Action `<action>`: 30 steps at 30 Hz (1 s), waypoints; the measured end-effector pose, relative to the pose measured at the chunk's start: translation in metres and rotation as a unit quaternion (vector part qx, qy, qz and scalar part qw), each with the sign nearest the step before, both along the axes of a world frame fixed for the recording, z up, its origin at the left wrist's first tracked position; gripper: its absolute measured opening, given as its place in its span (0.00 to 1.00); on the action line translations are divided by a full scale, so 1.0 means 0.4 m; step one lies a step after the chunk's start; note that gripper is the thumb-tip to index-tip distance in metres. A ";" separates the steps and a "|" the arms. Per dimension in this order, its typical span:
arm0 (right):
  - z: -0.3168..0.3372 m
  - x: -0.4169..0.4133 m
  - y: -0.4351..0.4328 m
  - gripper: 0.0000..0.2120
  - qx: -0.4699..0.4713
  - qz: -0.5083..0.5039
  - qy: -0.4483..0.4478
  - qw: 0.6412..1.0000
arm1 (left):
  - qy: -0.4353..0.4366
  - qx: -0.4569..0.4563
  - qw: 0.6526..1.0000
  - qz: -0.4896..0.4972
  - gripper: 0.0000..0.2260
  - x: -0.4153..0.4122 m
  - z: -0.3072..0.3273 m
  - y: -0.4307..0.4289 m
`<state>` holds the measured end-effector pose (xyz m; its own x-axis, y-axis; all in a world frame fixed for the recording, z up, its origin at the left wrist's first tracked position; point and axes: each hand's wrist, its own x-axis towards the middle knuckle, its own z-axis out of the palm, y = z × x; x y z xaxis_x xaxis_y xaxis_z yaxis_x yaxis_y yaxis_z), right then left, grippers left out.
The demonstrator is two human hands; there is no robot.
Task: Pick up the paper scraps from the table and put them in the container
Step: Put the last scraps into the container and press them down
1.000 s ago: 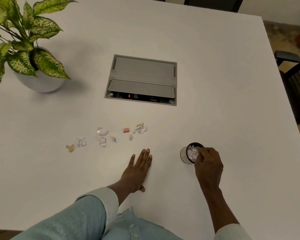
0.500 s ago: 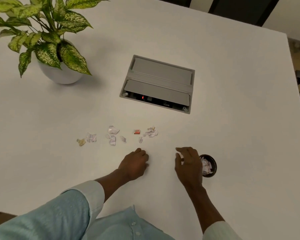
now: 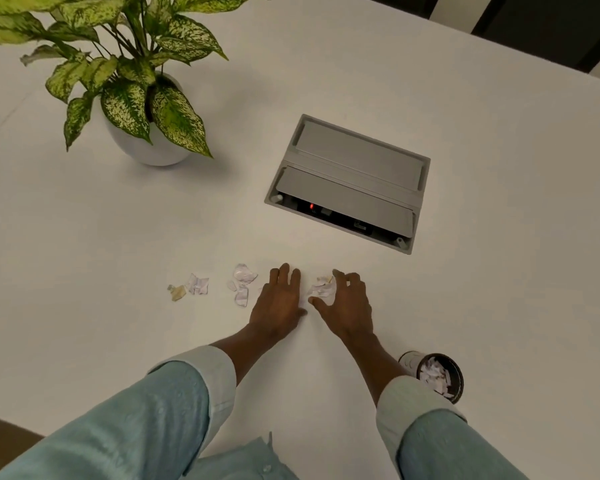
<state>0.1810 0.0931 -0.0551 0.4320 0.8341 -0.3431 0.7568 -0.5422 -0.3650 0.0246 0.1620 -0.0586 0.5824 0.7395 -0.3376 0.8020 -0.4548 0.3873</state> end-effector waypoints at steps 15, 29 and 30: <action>-0.057 -0.066 0.046 0.07 0.032 0.078 -0.049 0.995 | -0.087 -0.056 0.994 0.042 0.10 0.010 -0.017 -0.016; 0.042 -0.015 -0.229 0.06 0.150 -0.208 0.078 0.964 | -0.202 -0.108 0.967 0.115 0.07 0.056 0.046 -0.174; 0.059 -0.009 -0.257 0.06 0.165 -0.220 0.080 0.958 | -0.220 -0.116 0.961 0.120 0.07 0.073 0.060 -0.195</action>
<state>0.1774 -0.0096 -0.0313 0.7310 0.6573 -0.1831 0.4010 -0.6309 -0.6641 0.0537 0.0841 -0.0345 0.5286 0.8045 -0.2707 0.6088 -0.1371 0.7814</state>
